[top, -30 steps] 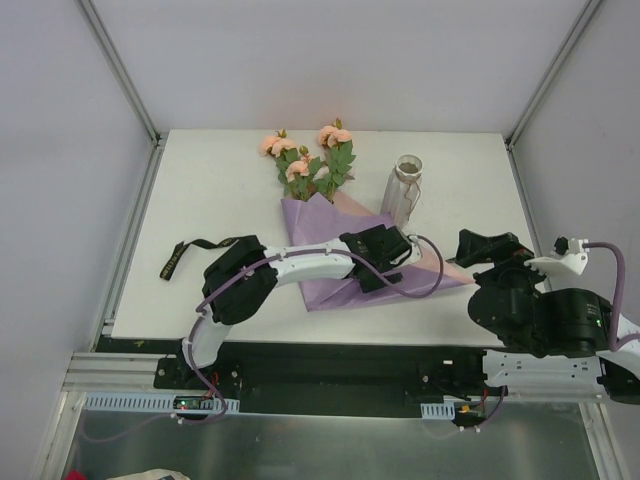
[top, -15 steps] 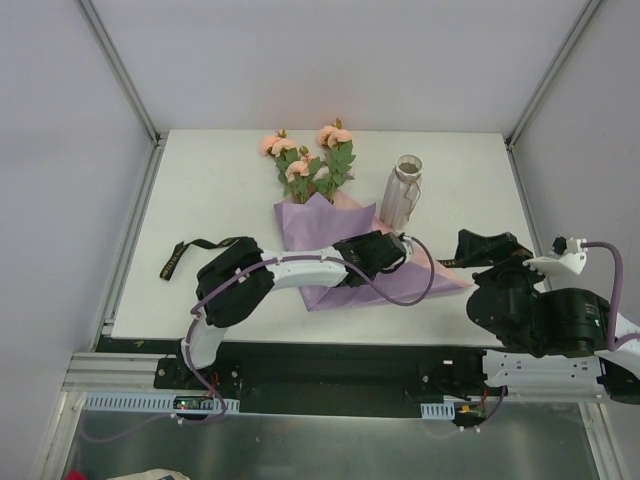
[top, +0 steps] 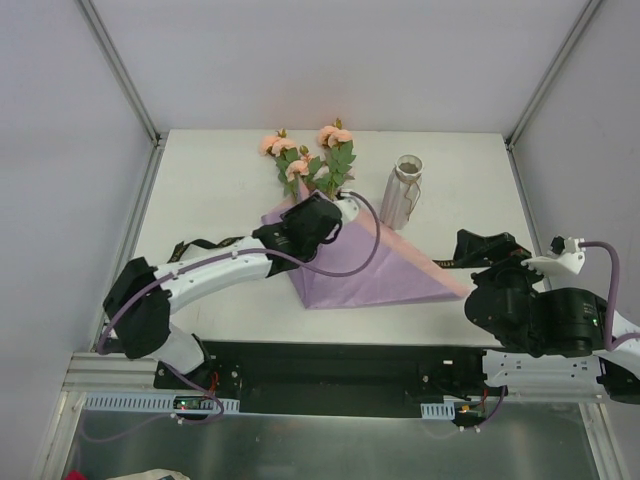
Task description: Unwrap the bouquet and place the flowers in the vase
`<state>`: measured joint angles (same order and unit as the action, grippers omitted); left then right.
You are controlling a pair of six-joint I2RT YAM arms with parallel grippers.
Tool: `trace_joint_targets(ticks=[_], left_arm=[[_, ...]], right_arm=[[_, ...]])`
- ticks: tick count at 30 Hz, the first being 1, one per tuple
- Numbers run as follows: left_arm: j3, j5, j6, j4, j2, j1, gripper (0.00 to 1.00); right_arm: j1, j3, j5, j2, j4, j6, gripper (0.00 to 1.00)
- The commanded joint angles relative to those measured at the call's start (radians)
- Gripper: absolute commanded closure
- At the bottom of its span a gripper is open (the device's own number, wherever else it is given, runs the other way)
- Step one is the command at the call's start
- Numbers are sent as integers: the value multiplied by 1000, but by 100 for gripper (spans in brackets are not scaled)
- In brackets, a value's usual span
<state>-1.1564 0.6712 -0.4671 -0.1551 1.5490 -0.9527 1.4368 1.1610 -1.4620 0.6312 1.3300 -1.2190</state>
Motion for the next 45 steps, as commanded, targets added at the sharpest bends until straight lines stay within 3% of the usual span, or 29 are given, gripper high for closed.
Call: trace_joint_targets(ticks=[1, 7, 10, 17, 22, 27, 34, 35, 37, 39, 42, 45], left_arm=[[96, 21, 73, -101, -121, 83, 57], [251, 2, 146, -208, -299, 152, 56], [325, -34, 171, -280, -372, 161, 37], [373, -71, 162, -385, -470, 219, 23], [343, -123, 127, -483, -516, 242, 1], [209, -252, 114, -612, -549, 258, 1], [-194, -726, 75, -822, -475, 276, 1], [-236, -889, 58, -928, -454, 278, 1], [-339, -1002, 8, -1047, -362, 278, 1], [-374, -997, 30, -1095, -302, 279, 1], [-321, -857, 87, -904, -322, 287, 1], [-318, -872, 103, -818, -259, 302, 1]], right_arm=[[2, 12, -100, 36, 317, 13, 1], [2, 23, -106, 81, 317, 10, 1], [2, 31, -112, 113, 317, 15, 1], [2, 55, -116, 163, 317, 26, 2], [2, 71, -121, 183, 317, 45, 2], [2, 75, -123, 203, 316, 59, 2], [2, 68, -118, 280, 317, 62, 2], [1, 71, -113, 289, 317, 61, 3], [2, 71, -110, 314, 317, 58, 2], [1, 68, -103, 321, 317, 44, 2], [1, 59, -95, 323, 317, 23, 2], [2, 68, -98, 337, 319, 32, 2]])
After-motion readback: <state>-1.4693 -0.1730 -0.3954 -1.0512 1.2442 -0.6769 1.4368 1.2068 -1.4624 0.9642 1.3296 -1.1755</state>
